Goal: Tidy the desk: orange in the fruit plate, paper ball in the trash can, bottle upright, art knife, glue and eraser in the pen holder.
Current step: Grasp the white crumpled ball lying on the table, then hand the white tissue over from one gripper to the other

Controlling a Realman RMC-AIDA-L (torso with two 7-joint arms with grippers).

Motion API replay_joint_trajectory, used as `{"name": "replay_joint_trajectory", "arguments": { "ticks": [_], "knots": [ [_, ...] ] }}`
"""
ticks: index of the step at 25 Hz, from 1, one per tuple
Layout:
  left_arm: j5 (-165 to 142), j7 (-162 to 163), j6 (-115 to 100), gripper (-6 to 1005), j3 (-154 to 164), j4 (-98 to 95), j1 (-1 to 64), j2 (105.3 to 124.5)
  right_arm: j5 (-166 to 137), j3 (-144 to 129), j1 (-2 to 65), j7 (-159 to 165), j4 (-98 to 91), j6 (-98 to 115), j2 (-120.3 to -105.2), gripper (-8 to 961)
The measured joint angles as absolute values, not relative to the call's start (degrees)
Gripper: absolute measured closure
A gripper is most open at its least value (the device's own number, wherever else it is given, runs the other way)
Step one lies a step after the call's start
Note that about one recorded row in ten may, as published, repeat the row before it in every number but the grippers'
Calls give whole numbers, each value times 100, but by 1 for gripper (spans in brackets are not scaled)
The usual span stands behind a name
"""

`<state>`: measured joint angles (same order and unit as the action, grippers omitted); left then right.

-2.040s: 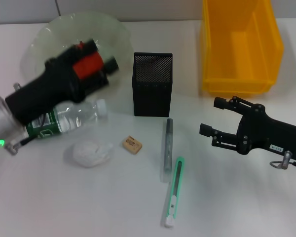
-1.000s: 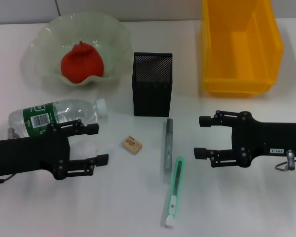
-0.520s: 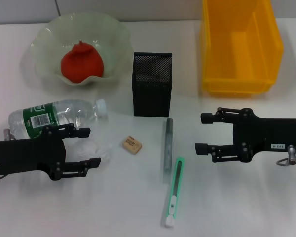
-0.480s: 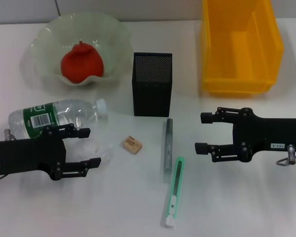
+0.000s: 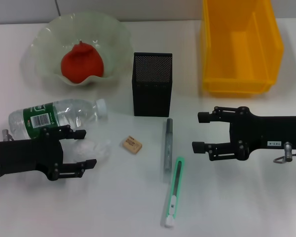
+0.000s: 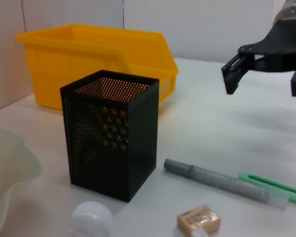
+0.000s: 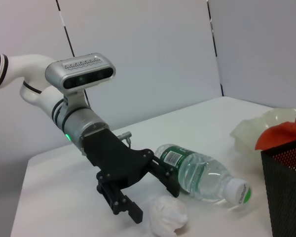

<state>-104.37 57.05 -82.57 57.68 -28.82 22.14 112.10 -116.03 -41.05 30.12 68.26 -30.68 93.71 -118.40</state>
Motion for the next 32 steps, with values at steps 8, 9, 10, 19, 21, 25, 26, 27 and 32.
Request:
{"name": "replay_joint_trajectory", "arguments": {
  "ticks": [8,9,10,19,21,25,26,27,32],
  "knots": [
    [-10563,5350,-8025,219,5699,-2910,2188,11363,-11610,-4104,3015,6868,-3076,9368,-11856,145],
    [-10573,5337,-7989,219,5718,-2948,2182,11385,-11611,-4104,3015,6869,-3076,9368,-11856,145],
    [-10573,5337,-7989,220,5718,-2948,2182,11385,-11611,-4104,3015,6869,-3076,9368,-11856,145],
    [-10583,5292,-7989,439,5697,-3030,2168,11418,-11611,-4104,3008,6873,-3067,9369,-11847,146],
    [-10549,5292,-8153,457,5641,-3034,2177,11432,-11611,-4104,2994,6876,-3055,9415,-11844,146],
    [-10526,5286,-8314,490,5523,-3039,2189,11466,-11611,-4104,2987,6895,-3047,9560,-11835,147],
    [-10521,5283,-8558,499,5363,-3041,2214,11549,-11611,-4104,2977,6897,-3047,9644,-11833,147],
    [-10521,5283,-8558,499,5363,-3041,2214,11549,-11611,-4104,2977,6897,-3047,9644,-11833,147],
    [-10515,5287,-8944,498,5162,-2974,2377,11836,-11643,-4104,2957,6756,-3046,9666,-11851,147]
  ]
}}
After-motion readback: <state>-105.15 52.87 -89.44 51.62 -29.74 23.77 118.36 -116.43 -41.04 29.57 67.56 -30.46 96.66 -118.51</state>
